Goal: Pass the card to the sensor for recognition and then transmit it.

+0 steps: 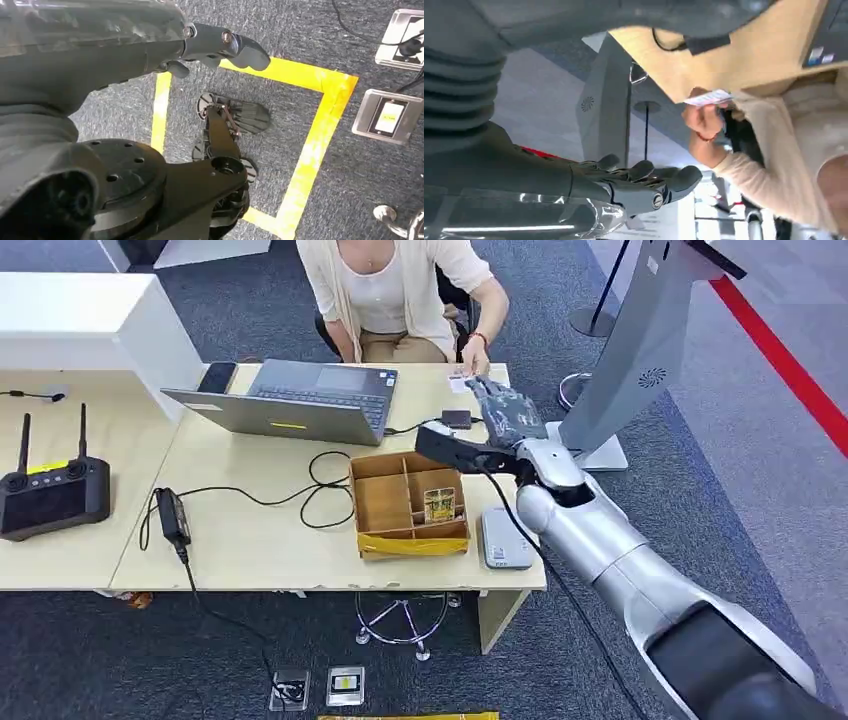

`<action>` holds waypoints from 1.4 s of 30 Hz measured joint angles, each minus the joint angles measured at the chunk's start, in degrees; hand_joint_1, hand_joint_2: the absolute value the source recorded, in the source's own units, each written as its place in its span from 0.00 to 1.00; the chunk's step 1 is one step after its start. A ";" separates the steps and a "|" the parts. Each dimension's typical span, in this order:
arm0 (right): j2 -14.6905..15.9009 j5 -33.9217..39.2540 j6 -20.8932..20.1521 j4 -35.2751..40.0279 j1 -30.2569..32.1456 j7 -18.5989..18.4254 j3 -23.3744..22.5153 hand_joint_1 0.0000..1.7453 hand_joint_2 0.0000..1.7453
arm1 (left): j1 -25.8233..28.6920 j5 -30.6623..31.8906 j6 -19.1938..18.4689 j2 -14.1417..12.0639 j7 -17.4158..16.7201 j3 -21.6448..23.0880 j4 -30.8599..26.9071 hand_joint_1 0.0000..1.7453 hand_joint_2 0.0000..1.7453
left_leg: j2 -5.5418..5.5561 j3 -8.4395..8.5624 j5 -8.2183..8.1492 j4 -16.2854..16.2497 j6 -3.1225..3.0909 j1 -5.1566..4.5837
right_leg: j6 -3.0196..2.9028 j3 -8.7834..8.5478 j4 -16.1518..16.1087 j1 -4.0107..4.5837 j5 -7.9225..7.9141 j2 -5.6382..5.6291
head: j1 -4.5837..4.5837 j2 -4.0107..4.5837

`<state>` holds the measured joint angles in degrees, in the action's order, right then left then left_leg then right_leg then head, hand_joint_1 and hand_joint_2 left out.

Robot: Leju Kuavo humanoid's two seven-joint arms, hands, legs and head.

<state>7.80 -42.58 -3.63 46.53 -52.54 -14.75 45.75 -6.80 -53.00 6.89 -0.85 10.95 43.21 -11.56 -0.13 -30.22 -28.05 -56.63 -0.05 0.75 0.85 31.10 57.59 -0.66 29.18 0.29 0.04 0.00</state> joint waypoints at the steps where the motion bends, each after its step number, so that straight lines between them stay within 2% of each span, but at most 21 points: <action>1: 0.00 -0.13 -0.61 0.24 0.01 0.07 0.02 0.00 0.00 | 0.03 -0.02 -0.02 -0.02 0.00 0.00 0.00 0.00 0.00 | 0.00 0.00 0.00 0.00 0.00 0.00 | 0.00 0.00 0.00 0.00 0.00 0.00 | 0.00 0.00; 9: 0.20 0.77 -2.21 2.21 0.30 0.24 0.04 0.00 0.00 | 0.18 0.22 -0.22 -0.02 -0.02 0.00 0.00 0.00 0.00 | -0.01 0.03 0.00 0.00 0.00 0.00 | 0.00 0.00 0.00 0.00 0.00 -0.01 | 0.02 0.00; 16: 2.53 3.98 -5.55 8.32 2.19 -2.10 0.24 0.00 0.00 | 0.28 0.48 -0.50 -0.02 -0.09 0.00 0.00 0.00 0.00 | -0.02 0.03 0.00 -0.01 0.00 -0.01 | 0.00 0.00 -0.01 -0.01 0.00 -0.02 | 0.02 0.00; 30: 7.26 7.87 -5.98 17.27 3.49 -6.25 2.30 0.00 0.00 | 0.33 0.90 -0.85 -0.09 -0.09 0.00 0.00 0.00 0.00 | -0.02 0.03 0.00 -0.01 0.00 0.00 | 0.00 0.00 -0.01 0.00 0.00 -0.01 | 0.02 0.00; 42: 9.07 9.16 -5.70 19.80 3.74 -6.60 4.37 0.00 0.00 | 0.63 0.83 -1.07 -0.33 -0.09 0.00 0.00 0.00 0.00 | -0.02 0.02 0.00 -0.01 0.00 0.00 | 0.00 0.00 -0.01 0.00 0.00 -0.01 | 0.00 0.00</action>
<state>16.87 -33.42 -9.33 66.34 -48.80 -21.35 50.12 -6.18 -52.17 5.81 -1.18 10.86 43.21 -11.56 -0.14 -30.20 -28.05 -56.64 -0.05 0.75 0.85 31.10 57.58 -0.66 29.18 0.28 0.04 0.00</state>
